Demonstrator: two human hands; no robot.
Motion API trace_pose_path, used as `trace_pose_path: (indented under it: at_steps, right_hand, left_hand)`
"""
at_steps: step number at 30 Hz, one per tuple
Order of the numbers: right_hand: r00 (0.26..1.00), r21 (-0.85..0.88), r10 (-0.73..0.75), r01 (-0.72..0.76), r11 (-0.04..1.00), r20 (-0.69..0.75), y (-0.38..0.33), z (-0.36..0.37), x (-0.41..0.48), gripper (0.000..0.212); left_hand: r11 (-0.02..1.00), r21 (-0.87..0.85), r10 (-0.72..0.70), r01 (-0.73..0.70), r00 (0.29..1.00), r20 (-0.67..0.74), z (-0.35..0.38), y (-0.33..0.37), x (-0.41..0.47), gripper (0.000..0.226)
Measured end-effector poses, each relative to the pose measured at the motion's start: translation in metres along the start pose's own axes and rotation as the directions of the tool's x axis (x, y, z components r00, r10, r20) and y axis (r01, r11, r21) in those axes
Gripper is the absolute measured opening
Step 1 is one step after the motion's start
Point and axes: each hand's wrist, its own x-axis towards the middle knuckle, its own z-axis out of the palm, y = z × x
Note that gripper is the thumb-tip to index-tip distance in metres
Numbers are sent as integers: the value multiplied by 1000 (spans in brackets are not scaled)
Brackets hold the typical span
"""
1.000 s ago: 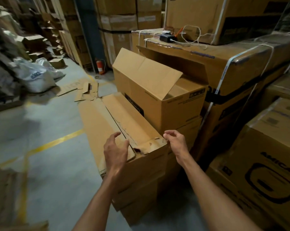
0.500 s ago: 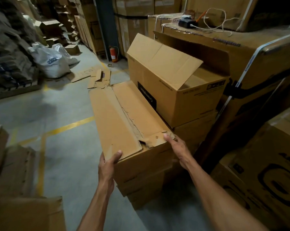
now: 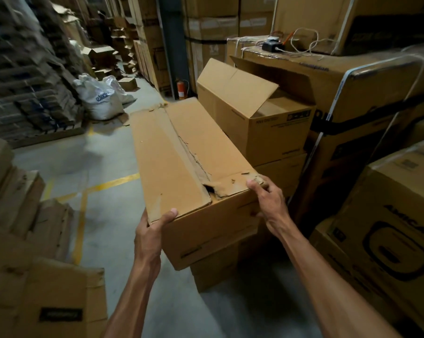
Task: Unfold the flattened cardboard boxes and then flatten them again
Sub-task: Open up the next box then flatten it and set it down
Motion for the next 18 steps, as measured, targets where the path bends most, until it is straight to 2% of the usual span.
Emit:
trace_pose_path:
  at_steps: [5,8,10,13,18]
  right_hand:
    - [996,123,-87,83,989,25,-10,-39,-78,47]
    - [990,164,-137,132,978,18,-25,-63,-119,53]
    - [984,190,-176,173,966,1,-37,-79,-143,50]
    - [978,222,-204,206,953,-34,-54,-103,-177,61]
    - [960,279,-252,276,920,-122,-79,-137,-226,58]
  left_hand:
    - [986,19,164,-164,986,6,-18,16,-83,74]
    - [974,15,224,-224,974,23,-20,31,-127,80]
    - [963,13,268,-269,962,46,-19,47,-150,78]
    - [937,35,343,-347,935,87,-18,69,-180,76]
    - [892,57,436,-448,886,157,-14,102,-221,70]
